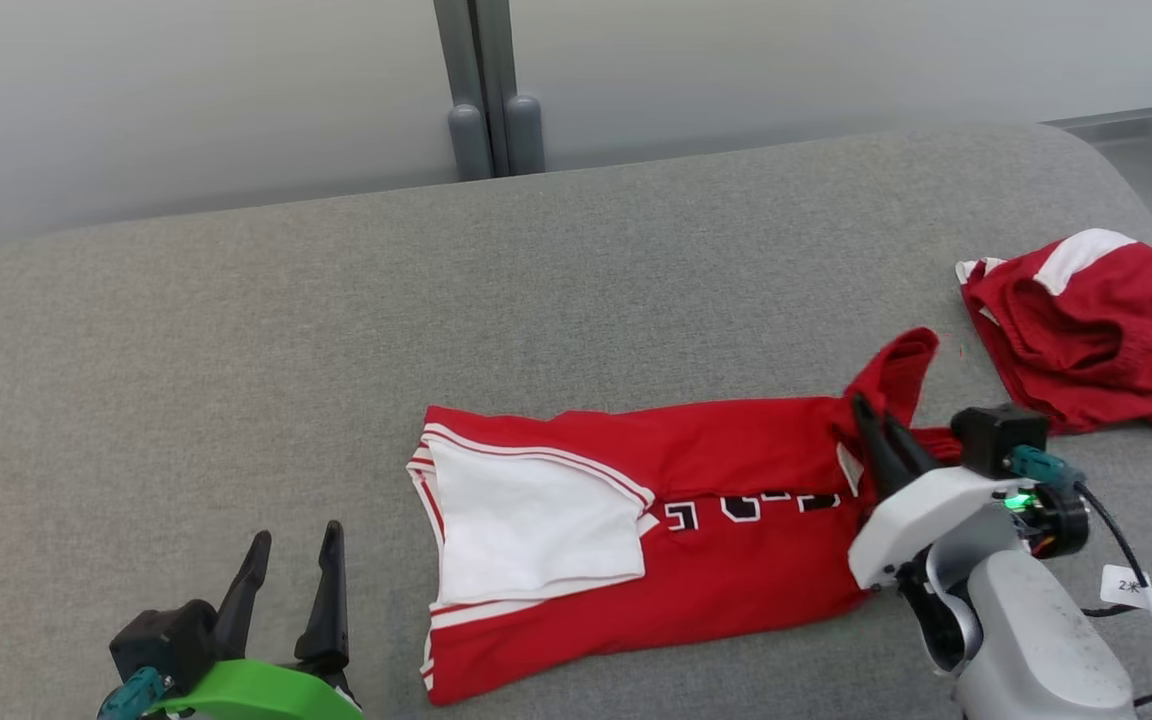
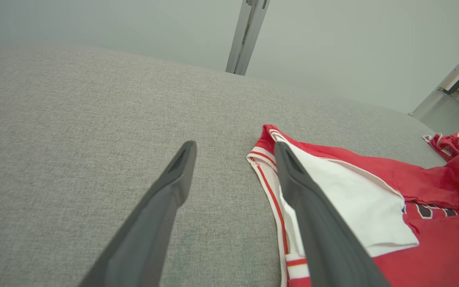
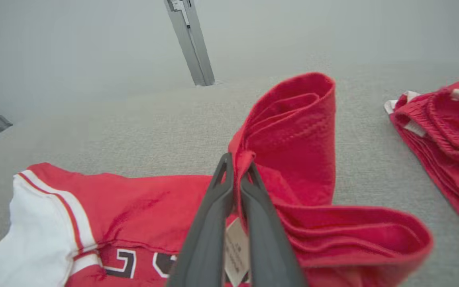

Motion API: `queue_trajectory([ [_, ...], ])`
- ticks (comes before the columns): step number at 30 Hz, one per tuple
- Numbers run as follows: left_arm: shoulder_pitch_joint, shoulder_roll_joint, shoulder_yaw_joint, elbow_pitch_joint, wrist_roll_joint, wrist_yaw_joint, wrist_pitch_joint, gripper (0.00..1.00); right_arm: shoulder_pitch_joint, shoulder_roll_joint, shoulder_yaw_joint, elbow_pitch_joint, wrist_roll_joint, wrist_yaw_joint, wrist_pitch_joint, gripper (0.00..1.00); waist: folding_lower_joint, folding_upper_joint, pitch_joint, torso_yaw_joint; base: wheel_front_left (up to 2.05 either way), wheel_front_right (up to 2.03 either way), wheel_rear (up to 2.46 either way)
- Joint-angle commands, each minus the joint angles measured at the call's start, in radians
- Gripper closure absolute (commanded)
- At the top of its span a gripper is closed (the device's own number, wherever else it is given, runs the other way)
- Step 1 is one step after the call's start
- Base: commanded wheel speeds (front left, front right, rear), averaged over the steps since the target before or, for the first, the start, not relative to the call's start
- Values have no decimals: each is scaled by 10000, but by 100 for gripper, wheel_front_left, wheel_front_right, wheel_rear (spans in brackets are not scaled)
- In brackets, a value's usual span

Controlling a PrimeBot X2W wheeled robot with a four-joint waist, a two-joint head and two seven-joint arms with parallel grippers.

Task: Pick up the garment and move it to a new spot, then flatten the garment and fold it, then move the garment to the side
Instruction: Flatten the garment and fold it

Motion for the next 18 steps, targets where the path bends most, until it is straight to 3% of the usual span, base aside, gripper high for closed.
queue_trajectory([
  [1,-124,-6,70,22,-69,-57,-20,0,65,-25,373,-202,343,-13,45,100,0,-1,-22,164,0,0,0],
  [9,-251,-171,136,65,-9,-167,-25,0,-333,-17,2702,-735,2147,-13,158,100,0,-1,46,724,0,0,0],
  [18,-432,-390,61,214,156,-411,-27,0,-972,-18,4857,-373,3732,-13,-170,100,0,-1,149,1609,0,0,0],
])
